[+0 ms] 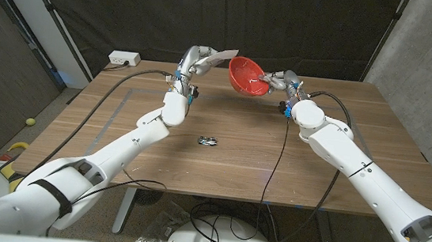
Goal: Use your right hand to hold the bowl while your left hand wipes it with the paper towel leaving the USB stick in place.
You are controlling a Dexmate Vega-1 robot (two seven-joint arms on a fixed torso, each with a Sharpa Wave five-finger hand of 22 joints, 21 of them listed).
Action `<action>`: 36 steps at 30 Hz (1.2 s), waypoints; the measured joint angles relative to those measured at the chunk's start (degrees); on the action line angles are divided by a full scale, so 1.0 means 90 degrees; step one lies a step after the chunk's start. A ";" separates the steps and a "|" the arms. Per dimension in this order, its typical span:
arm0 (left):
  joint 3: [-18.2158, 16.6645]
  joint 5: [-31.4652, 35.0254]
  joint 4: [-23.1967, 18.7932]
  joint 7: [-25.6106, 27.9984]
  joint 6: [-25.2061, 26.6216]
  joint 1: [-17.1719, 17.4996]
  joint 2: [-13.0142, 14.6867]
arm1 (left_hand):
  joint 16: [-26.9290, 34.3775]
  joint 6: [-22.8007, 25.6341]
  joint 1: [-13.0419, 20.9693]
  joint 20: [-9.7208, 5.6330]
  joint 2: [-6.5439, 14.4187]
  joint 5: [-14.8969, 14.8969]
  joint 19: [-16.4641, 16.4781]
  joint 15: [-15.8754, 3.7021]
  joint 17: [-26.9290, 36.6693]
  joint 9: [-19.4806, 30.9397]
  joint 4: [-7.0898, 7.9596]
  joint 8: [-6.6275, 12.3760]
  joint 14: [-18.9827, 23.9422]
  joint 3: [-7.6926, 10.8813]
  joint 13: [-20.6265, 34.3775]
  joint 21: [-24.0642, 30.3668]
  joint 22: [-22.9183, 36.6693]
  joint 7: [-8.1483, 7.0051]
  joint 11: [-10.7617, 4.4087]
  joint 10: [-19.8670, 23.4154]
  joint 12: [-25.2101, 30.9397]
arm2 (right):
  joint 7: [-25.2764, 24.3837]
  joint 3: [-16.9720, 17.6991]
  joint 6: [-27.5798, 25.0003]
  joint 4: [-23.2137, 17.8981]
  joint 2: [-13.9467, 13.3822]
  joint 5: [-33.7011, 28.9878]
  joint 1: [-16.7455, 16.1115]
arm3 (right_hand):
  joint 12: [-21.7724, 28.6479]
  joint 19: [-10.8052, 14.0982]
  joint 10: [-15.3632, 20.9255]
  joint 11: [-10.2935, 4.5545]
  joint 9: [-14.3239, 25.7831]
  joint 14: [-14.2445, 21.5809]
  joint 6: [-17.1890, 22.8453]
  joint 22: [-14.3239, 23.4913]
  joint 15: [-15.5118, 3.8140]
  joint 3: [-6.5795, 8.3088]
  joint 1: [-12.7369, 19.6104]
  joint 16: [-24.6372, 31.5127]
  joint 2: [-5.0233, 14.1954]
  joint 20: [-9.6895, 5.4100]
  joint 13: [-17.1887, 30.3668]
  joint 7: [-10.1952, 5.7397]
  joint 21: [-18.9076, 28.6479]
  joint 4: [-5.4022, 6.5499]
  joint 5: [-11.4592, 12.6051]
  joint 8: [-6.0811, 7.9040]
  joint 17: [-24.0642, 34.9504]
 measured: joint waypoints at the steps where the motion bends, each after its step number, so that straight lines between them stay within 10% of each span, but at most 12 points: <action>1: 0.0028 -0.0035 -0.0031 -0.0089 0.0016 -0.0022 0.0025 | 0.0000 -0.0001 0.0000 0.0023 0.0000 0.0000 -0.0023 0.0000 0.0011 0.0000 0.0000 -0.0027 0.0000 0.0000 0.0001 0.0000 0.0000 0.0000 0.0000 0.0000 0.0000 | -0.0009 0.0000 0.0000 -0.0020 -0.0004 -0.0019 -0.0002 | 0.0000 0.0000 0.0000 0.0000 0.0000 0.0000 0.0000 0.0000 0.0000 0.0000 0.0000 0.0000 0.0000 0.0000 0.0000 0.0000 0.0000 0.0000 0.0000 -0.0001 0.0000; 17: 0.0216 -0.0343 -0.0208 -0.1074 0.0176 -0.0209 0.0231 | -0.0092 -0.0231 -0.0006 0.0147 0.0163 0.0140 -0.0079 -0.0001 0.0059 0.0029 0.0018 -0.0263 -0.0048 -0.0017 0.0087 0.0072 0.0032 0.0044 -0.0050 -0.0164 -0.0099 | -0.0045 -0.0078 -0.0083 -0.0229 -0.0027 -0.0276 -0.0037 | -0.0024 0.0000 -0.0010 0.0032 0.0000 -0.0001 0.0000 0.0000 -0.0001 -0.0070 0.0093 0.0000 0.0009 0.0000 0.0052 0.0000 0.0000 -0.0001 -0.0005 -0.0030 0.0026; 36: 0.0224 -0.0468 -0.0231 -0.1439 0.0055 -0.0252 0.0276 | -0.0092 -0.0375 0.0123 0.0122 0.0285 0.0191 -0.0104 0.0034 0.0116 0.0011 -0.0045 -0.0357 -0.0082 0.0046 0.0124 0.0146 0.0031 0.0165 0.0006 -0.0236 -0.0192 | -0.0835 -0.0189 -0.1824 0.0023 0.0727 -0.0470 0.0368 | -0.0050 0.0050 -0.0009 0.0034 -0.0048 -0.0002 0.0000 0.0000 -0.0001 -0.0106 0.0100 -0.0043 0.0002 0.0000 0.0012 0.0000 -0.0055 -0.0001 0.0025 0.0007 0.0011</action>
